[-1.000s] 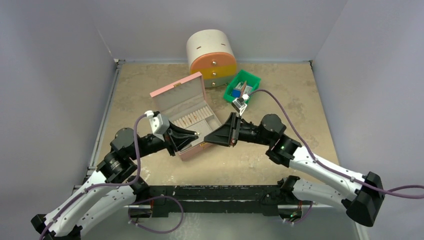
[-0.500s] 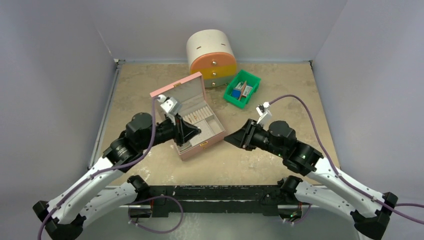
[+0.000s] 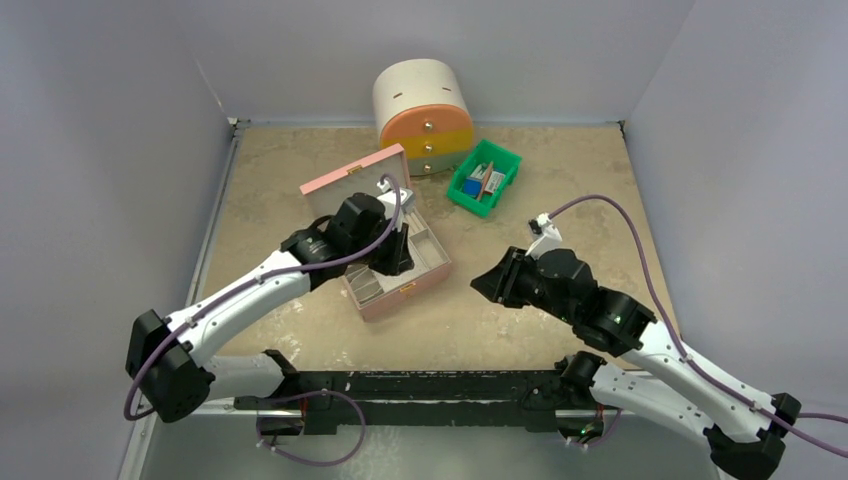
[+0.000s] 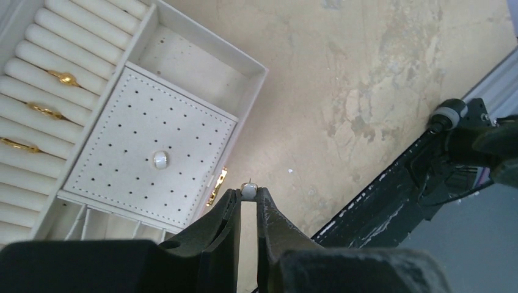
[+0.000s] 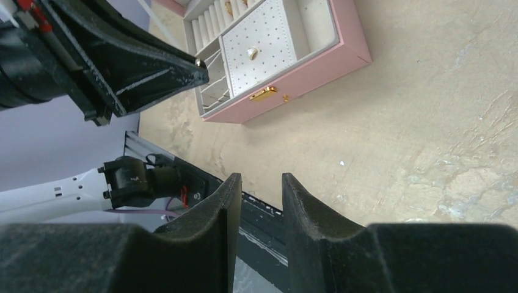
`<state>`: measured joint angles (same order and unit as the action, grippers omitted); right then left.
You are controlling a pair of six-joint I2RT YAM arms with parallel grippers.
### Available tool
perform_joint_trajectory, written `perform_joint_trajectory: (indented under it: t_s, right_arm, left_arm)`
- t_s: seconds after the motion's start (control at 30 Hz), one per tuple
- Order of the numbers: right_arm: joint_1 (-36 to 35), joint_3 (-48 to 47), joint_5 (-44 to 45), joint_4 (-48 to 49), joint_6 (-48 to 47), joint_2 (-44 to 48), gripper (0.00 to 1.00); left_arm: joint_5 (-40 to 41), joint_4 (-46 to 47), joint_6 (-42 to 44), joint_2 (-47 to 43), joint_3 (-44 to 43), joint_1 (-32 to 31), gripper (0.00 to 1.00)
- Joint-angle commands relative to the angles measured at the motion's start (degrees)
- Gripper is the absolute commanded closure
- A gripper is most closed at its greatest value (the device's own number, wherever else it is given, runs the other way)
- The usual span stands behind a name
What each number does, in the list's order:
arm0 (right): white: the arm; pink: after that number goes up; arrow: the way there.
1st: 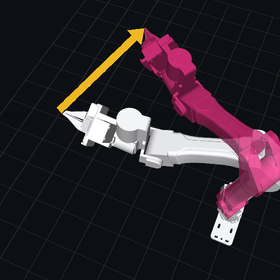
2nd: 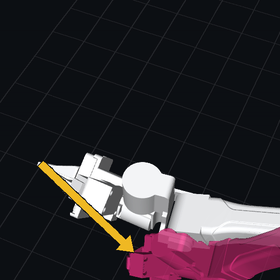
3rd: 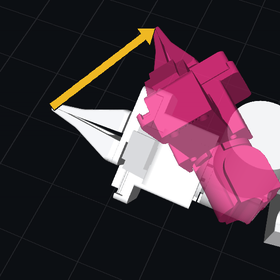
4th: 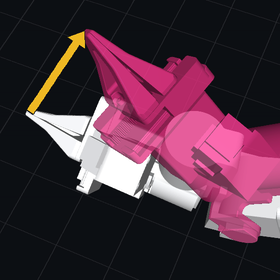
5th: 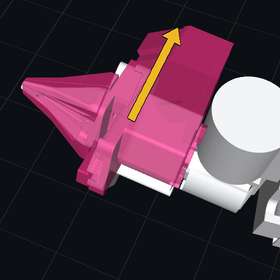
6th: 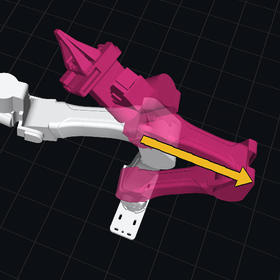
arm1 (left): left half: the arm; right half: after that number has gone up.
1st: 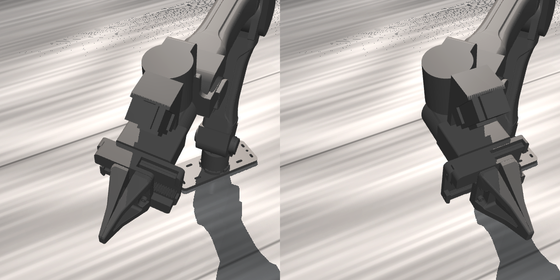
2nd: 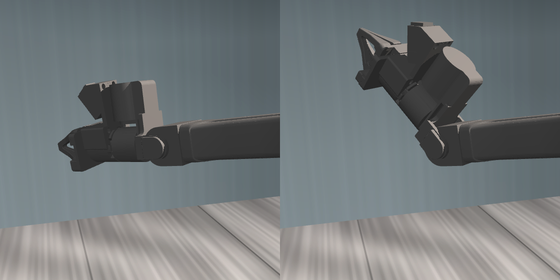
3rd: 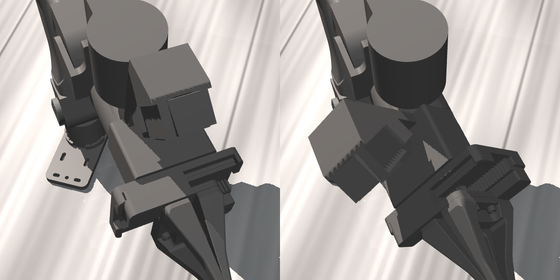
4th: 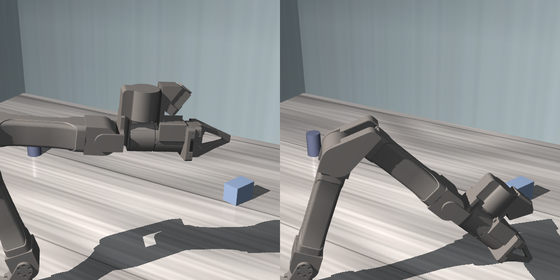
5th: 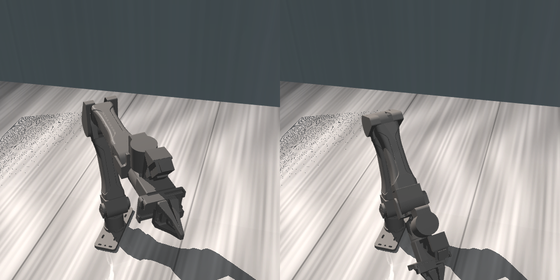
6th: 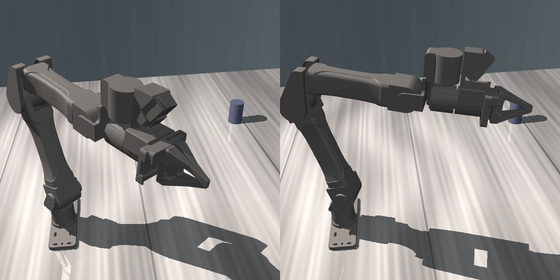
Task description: Organize the mixed jewelry
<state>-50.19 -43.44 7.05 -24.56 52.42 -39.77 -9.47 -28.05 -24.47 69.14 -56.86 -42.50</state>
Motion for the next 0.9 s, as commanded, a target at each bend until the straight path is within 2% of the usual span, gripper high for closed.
perform_joint_trajectory:
  t_s: [0.0,0.33,0.87]
  right_arm:
    - [0.0,1.0,2.3,-0.8,-0.8,1.1,0.66]
    - [0.0,1.3,2.6,-1.1,-1.2,0.1,0.66]
    - [-0.1,2.0,2.3,-1.2,-0.9,0.3,0.66]
  left_arm:
    - [5.0,-2.5,0.9,3.4,-5.6,-0.1,1.00]
    - [10.9,-6.8,1.3,10.1,-8.8,-0.1,1.00]
    - [10.4,-6.2,1.3,16.6,-9.8,-0.1,1.00]
